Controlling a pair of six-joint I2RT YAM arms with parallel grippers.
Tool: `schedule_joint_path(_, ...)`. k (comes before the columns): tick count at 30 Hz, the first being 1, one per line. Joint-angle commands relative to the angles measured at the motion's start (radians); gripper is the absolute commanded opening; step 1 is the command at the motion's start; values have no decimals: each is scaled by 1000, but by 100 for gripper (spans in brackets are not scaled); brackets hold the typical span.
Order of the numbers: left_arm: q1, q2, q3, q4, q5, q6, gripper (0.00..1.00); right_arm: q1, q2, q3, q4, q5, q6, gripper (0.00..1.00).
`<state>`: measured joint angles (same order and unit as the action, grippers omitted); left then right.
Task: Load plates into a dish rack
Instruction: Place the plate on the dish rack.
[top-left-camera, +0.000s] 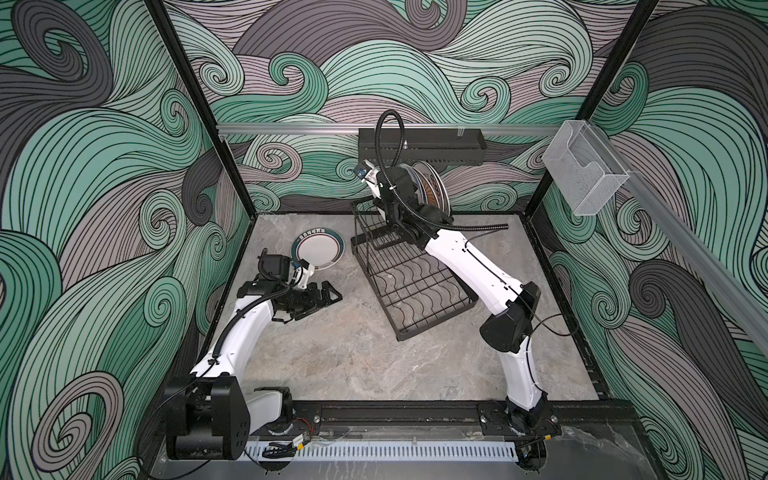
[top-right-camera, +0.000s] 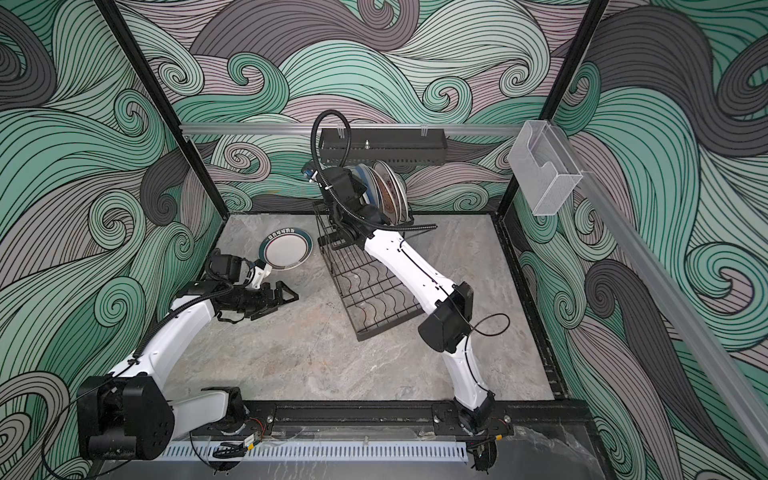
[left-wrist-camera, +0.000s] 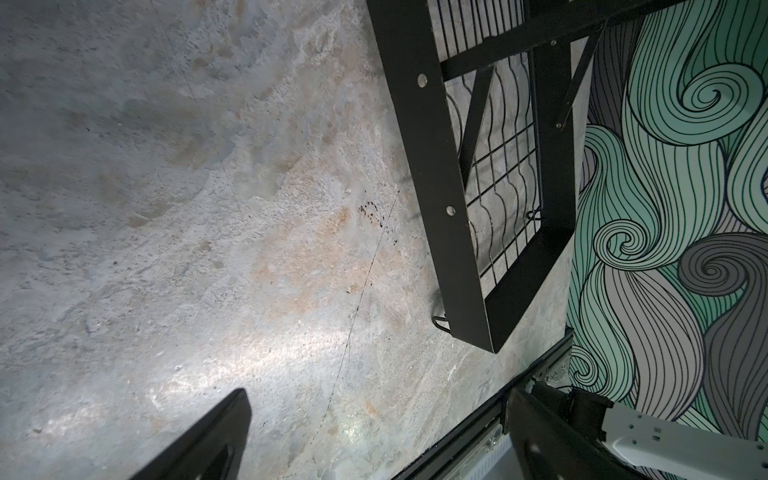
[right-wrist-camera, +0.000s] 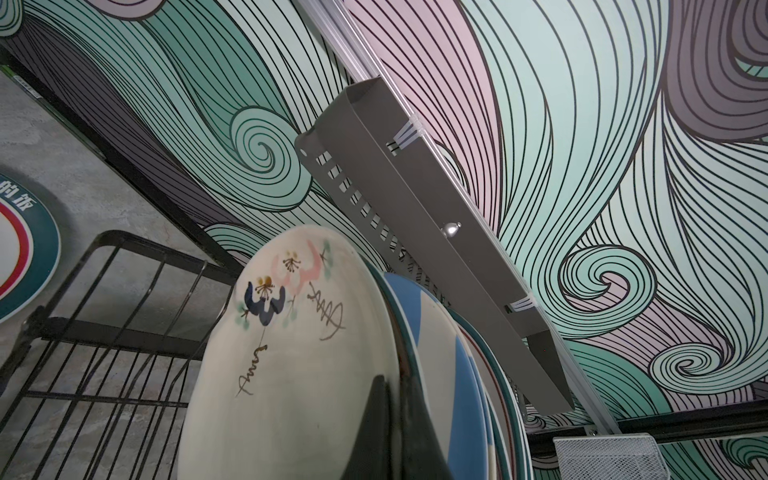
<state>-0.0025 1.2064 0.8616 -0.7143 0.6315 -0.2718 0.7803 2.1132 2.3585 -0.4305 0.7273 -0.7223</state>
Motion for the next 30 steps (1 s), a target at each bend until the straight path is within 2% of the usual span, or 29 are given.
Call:
schedule_joint_path(1,-7,-17,38,-39,-40,23,99,-36,10,73,1,72,17,6)
schedule_joint_path(8,-7,-7,154,-74,-137,25,98,-35,-17,156,-96,54,67,40)
schedule_joint_path(13,-6,25,289,-53,-217,17,99,-30,-82,207,-213,-21,183,65)
schedule_joint_path(19,-7,135,475,-18,-360,19,99,-24,-191,192,-339,-97,310,76)
schedule_joint_path(22,-7,233,540,36,-415,28,99,-27,-345,7,-351,-181,396,79)
schedule_joint_path(27,-5,436,602,192,-438,11,99,-40,-702,-504,-218,-377,560,84)
schedule_joint_path(30,-6,566,667,218,-427,-34,98,-62,-857,-740,-115,-376,684,85)
